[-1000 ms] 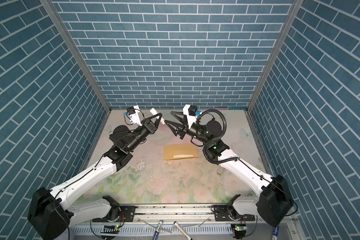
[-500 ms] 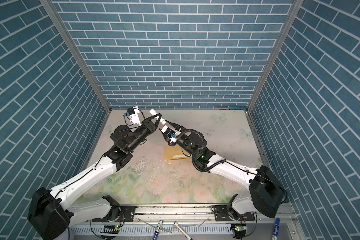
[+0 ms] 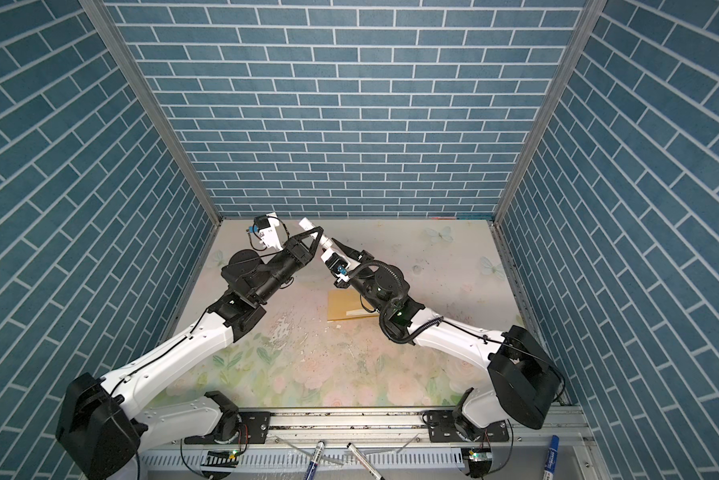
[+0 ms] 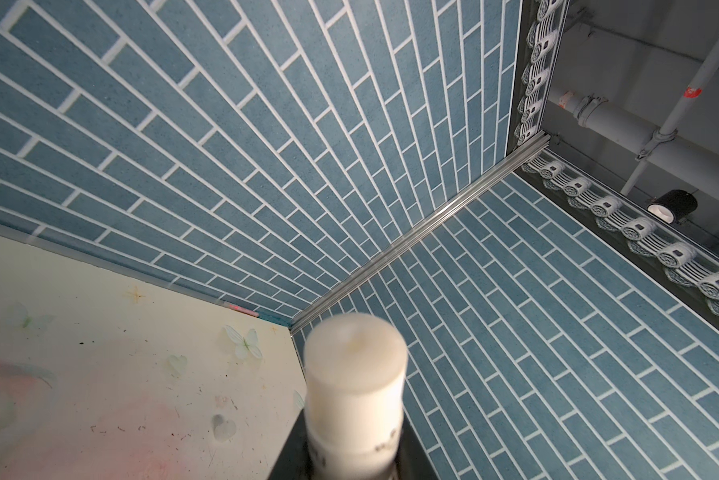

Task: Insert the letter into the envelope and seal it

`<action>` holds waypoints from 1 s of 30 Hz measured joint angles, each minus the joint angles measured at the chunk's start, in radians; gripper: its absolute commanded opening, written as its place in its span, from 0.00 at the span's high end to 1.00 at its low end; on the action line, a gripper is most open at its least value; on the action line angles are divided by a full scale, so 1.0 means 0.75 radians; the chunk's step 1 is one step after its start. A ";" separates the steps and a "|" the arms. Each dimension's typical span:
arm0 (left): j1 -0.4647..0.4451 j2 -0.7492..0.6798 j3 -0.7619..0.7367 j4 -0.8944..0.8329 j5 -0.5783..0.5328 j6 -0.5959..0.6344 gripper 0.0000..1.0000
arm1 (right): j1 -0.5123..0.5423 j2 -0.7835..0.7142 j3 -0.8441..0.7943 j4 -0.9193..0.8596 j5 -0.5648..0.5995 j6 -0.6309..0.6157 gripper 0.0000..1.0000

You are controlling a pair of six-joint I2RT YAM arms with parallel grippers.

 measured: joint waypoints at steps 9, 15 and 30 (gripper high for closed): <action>0.000 0.016 0.001 0.001 0.010 -0.001 1.00 | 0.000 0.022 0.002 0.035 0.003 0.014 0.72; 0.000 0.021 0.006 0.003 0.010 0.000 1.00 | 0.000 0.025 0.002 0.042 0.003 0.046 0.93; -0.005 0.021 0.053 0.006 0.127 0.340 1.00 | -0.327 0.044 0.055 0.084 -0.783 1.238 1.00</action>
